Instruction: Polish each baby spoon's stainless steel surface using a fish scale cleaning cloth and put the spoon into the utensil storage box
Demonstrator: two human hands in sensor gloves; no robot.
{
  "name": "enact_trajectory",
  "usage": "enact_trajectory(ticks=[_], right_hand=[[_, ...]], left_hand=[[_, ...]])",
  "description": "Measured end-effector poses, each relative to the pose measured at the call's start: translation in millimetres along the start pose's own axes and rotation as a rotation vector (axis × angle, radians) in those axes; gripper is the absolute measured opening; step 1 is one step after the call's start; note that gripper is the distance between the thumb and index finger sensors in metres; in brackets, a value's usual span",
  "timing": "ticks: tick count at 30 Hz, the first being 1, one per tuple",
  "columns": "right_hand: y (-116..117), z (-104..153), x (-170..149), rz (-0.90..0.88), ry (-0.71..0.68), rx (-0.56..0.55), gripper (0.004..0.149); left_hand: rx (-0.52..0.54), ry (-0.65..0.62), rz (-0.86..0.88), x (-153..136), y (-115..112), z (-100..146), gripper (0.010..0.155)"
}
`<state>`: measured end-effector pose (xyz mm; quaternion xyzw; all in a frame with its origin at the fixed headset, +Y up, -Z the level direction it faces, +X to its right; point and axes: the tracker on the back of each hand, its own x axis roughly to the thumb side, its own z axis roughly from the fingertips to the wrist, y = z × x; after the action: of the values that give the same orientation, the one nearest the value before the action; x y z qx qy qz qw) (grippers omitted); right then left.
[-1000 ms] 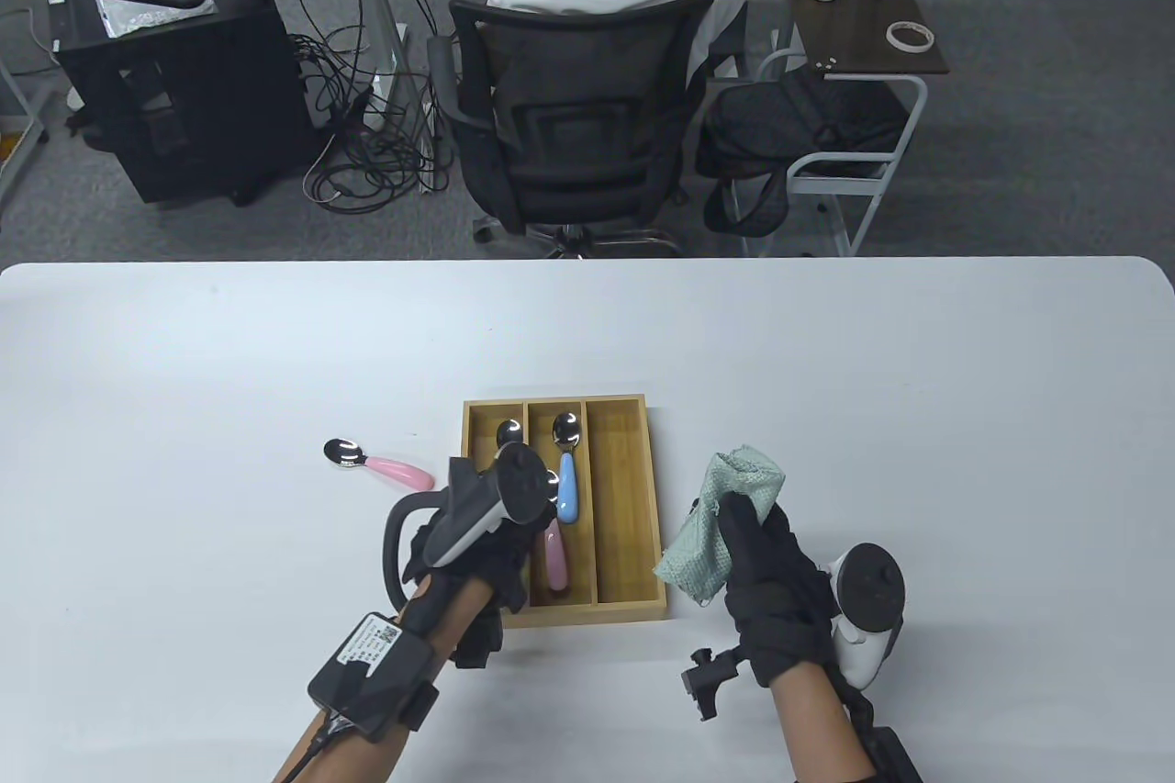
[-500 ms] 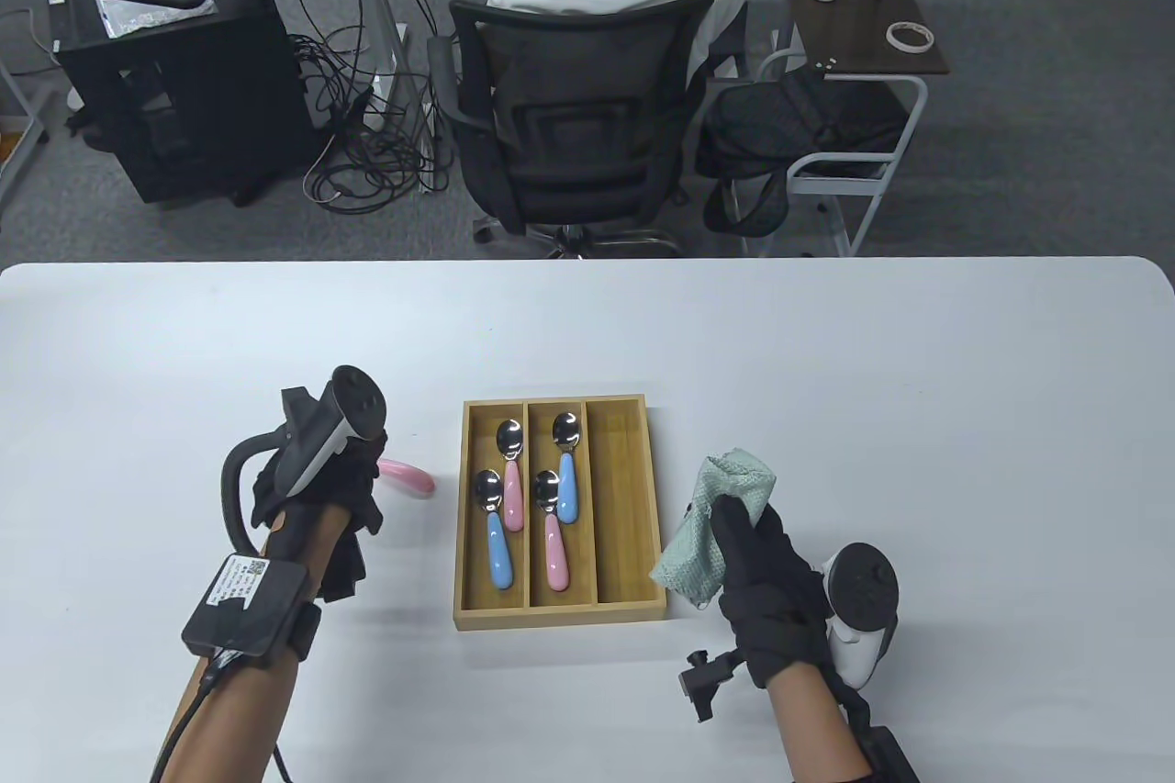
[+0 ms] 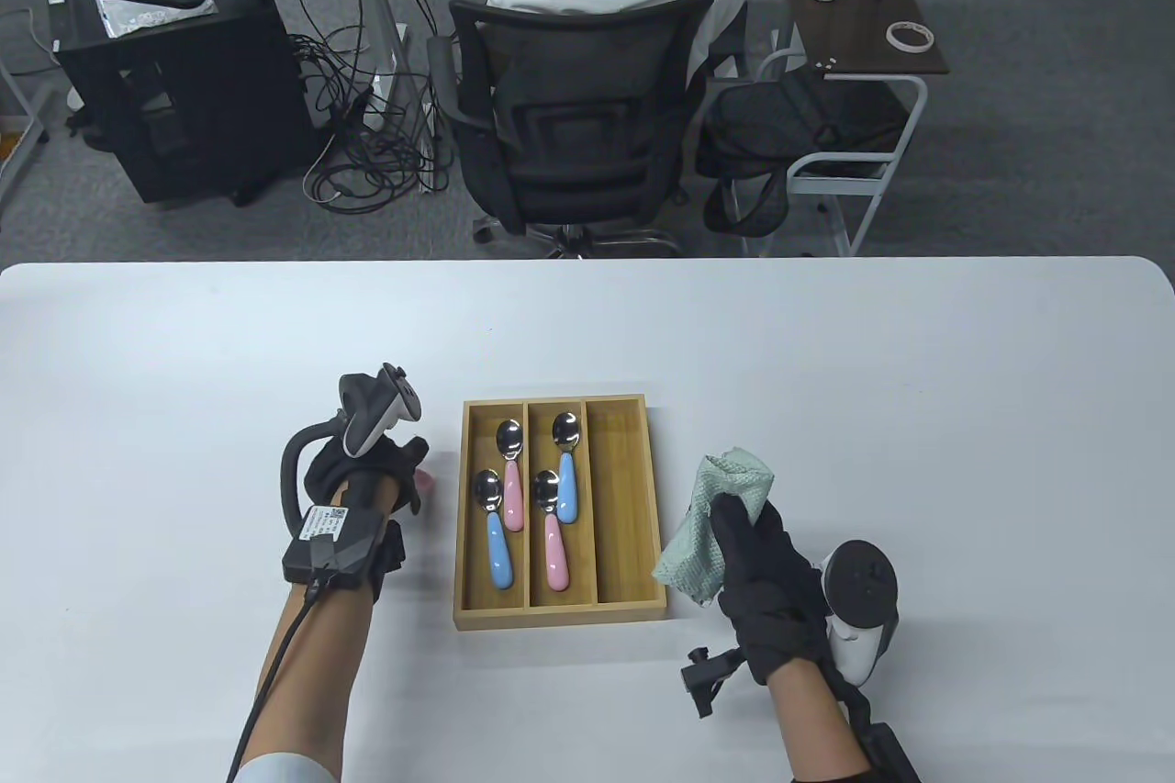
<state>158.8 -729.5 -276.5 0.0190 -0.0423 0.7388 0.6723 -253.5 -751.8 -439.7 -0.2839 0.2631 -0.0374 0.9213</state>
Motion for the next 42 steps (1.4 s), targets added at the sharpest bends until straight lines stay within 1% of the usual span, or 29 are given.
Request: enact_trajectory(ticks=[4,9,15,17,18,20,22,23,24,25,26,28,31,32,34,35,36,37,38,40,42], right_hand=[[1.1,0.6,1.0,0.007,-0.008,0.008,0.057],[1.0,1.8,0.1,0.011,-0.006,0.005,0.057],[-0.3,3.4,1.2,0.008,-0.013,-0.003,0.057],[-0.1,3.4,0.9,0.007,-0.013,0.0,0.057],[0.2,3.5,0.8,0.005,-0.011,0.005,0.057],[0.8,3.7,0.4,0.004,-0.01,0.013,0.056],[1.1,3.9,0.6,0.002,-0.016,0.025,0.056],[1.3,4.0,1.1,-0.001,-0.02,0.033,0.057],[1.6,3.9,0.8,-0.005,-0.024,0.04,0.057],[2.2,3.9,1.0,-0.011,-0.029,0.054,0.058],[2.6,4.0,0.9,-0.017,-0.031,0.065,0.058],[4.5,4.6,1.6,-0.05,-0.033,0.11,0.06],[8.2,6.7,3.5,-0.109,-0.043,0.186,0.061],[10.3,8.0,4.5,-0.127,-0.053,0.223,0.062],[14.0,10.1,5.2,-0.152,-0.066,0.271,0.063],[17.2,10.7,5.7,-0.16,-0.073,0.306,0.064],[19.3,11.4,5.6,-0.162,-0.071,0.328,0.066],[22.5,12.5,4.7,-0.162,-0.068,0.349,0.065],[26.0,12.9,3.7,-0.158,-0.066,0.364,0.065],[31.9,13.5,2.1,-0.147,-0.064,0.392,0.066],[36.1,14.5,1.7,-0.142,-0.062,0.42,0.066]], left_hand=[[-0.033,-0.011,0.042,0.6,-1.3,-0.8,0.073],[-0.072,0.008,0.076,-7.8,-4.6,0.8,0.066],[-0.052,0.012,0.105,-17.4,-16.1,6.5,0.062],[-0.047,-0.013,0.119,-21.0,-20.6,8.2,0.06],[-0.043,-0.04,0.151,-25.2,-21.3,9.8,0.056],[-0.042,-0.118,0.304,-38.6,-17.8,14.1,0.054],[-0.08,-0.202,0.486,-55.4,-8.5,22.5,0.053],[-0.074,-0.292,0.592,-64.8,-1.7,30.5,0.054],[-0.061,-0.353,0.656,-70.6,3.3,37.7,0.054],[-0.039,-0.451,0.736,-76.5,8.0,49.7,0.054],[-0.014,-0.539,0.779,-78.5,9.7,58.3,0.054],[0.034,-0.766,0.877,-79.3,7.4,87.3,0.054],[0.1,-0.96,0.974,-68.8,-9.1,123.8,0.054],[0.105,-1.043,0.992,-60.6,-19.3,136.5,0.055],[0.103,-1.192,0.996,-46.5,-38.5,154.5,0.055],[0.092,-1.238,0.976,-37.2,-46.6,165.4,0.055],[0.08,-1.28,0.915,-33.4,-50.6,172.0,0.055],[0.117,-1.325,0.843,-29.7,-55.7,181.6,0.055],[0.157,-1.326,0.814,-26.9,-60.4,190.9,0.055],[0.198,-1.325,0.754,-22.6,-66.2,202.8,0.055],[0.25,-1.343,0.691,-19.4,-68.6,210.6,0.055]])
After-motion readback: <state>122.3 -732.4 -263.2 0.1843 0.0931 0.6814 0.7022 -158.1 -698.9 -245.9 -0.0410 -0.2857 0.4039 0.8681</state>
